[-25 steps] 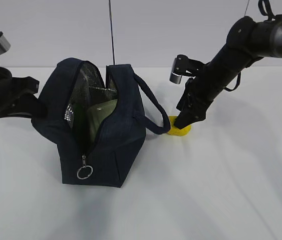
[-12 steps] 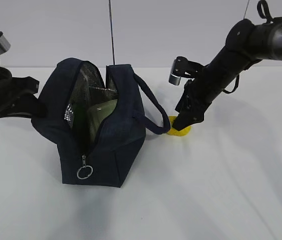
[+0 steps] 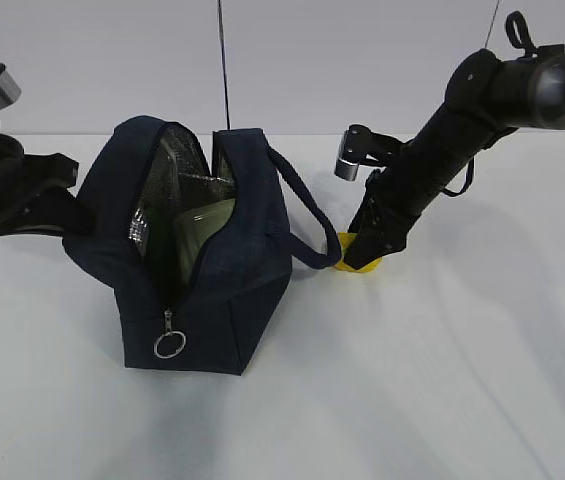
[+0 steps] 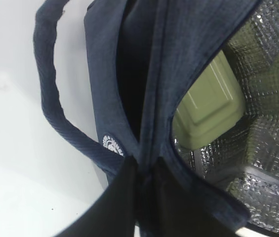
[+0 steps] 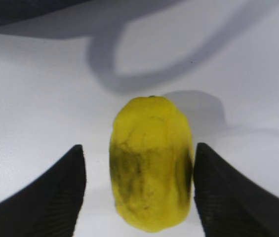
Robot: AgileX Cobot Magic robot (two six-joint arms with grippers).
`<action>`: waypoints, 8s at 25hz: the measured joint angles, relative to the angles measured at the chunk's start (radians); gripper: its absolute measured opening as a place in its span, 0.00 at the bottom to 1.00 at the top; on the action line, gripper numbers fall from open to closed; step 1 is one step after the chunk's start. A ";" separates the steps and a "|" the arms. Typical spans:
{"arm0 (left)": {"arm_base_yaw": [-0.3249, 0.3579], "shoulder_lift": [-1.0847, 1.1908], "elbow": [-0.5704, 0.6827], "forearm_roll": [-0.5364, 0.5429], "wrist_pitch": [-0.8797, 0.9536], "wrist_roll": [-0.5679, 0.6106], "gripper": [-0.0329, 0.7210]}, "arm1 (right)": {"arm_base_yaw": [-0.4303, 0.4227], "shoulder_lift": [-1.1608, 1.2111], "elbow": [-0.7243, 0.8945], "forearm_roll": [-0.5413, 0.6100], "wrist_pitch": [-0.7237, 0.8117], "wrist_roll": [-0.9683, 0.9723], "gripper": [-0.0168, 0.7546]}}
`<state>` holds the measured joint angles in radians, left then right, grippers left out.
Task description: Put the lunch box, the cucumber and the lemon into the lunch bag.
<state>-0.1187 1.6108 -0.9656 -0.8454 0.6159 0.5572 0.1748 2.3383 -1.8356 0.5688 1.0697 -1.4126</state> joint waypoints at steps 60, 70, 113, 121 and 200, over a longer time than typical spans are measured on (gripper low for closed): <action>0.001 0.000 0.000 -0.040 0.016 0.000 0.07 | 0.220 -0.057 -0.441 0.197 0.163 1.295 0.57; 0.001 0.000 0.000 -0.041 0.021 0.000 0.07 | 0.222 -0.105 -0.442 0.130 0.164 1.289 0.60; 0.001 0.000 -0.005 -0.065 0.126 0.000 0.07 | 0.226 -0.366 0.250 0.187 -0.095 1.198 0.19; -0.037 0.000 -0.005 -0.145 0.153 0.023 0.07 | 0.226 -0.366 0.250 0.154 -0.099 1.189 0.03; -0.434 0.269 -0.273 -0.543 -0.200 0.394 0.07 | 0.226 -0.572 0.365 -0.508 -0.219 1.476 0.18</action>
<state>-0.5522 1.8799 -1.2389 -1.3884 0.4158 0.9514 0.4009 1.7664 -1.4703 0.0611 0.8507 0.0639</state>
